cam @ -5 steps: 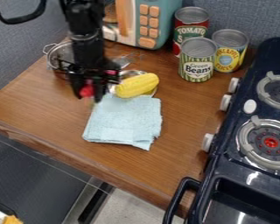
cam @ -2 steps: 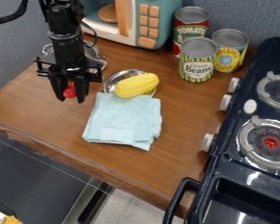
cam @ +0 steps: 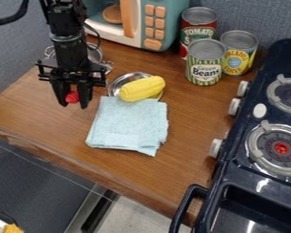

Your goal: Moves the red spoon from the cloth to the left side of the cloth

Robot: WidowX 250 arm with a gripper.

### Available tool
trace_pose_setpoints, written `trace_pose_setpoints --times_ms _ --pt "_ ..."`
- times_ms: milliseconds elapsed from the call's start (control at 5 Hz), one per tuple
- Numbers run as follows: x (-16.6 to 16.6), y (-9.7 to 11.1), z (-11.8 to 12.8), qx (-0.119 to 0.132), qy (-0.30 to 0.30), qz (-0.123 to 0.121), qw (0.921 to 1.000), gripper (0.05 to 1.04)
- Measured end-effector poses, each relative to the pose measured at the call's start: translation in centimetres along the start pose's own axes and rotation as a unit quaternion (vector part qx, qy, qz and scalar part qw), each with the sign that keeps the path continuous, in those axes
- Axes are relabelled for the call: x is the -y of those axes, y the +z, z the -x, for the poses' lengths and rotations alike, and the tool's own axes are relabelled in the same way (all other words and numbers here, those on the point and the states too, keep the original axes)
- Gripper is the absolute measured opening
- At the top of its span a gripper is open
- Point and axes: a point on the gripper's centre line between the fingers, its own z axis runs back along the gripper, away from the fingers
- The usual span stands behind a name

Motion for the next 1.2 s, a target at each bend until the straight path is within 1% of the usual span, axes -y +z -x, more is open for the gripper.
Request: trace_pose_setpoints --times_ms 200,400,600,800,1000,1200 --pt "0.2 0.5 0.6 -0.003 -0.004 0.006 1.0000 0.457" --pt "0.4 0.2 2.0 -0.016 -0.012 0.009 0.9998 0.457" --pt "0.5 0.5 2.7 -0.012 -0.021 0.013 0.9996 0.457" --pt "-0.1 0.4 3.4 -0.009 -0.015 0.015 0.9997 0.457" --pt "-0.4 0.8 3.9 -0.004 -0.009 0.017 0.9998 0.457" --pt "-1.0 0.7 4.1 -0.005 0.003 0.016 0.9998 0.457"
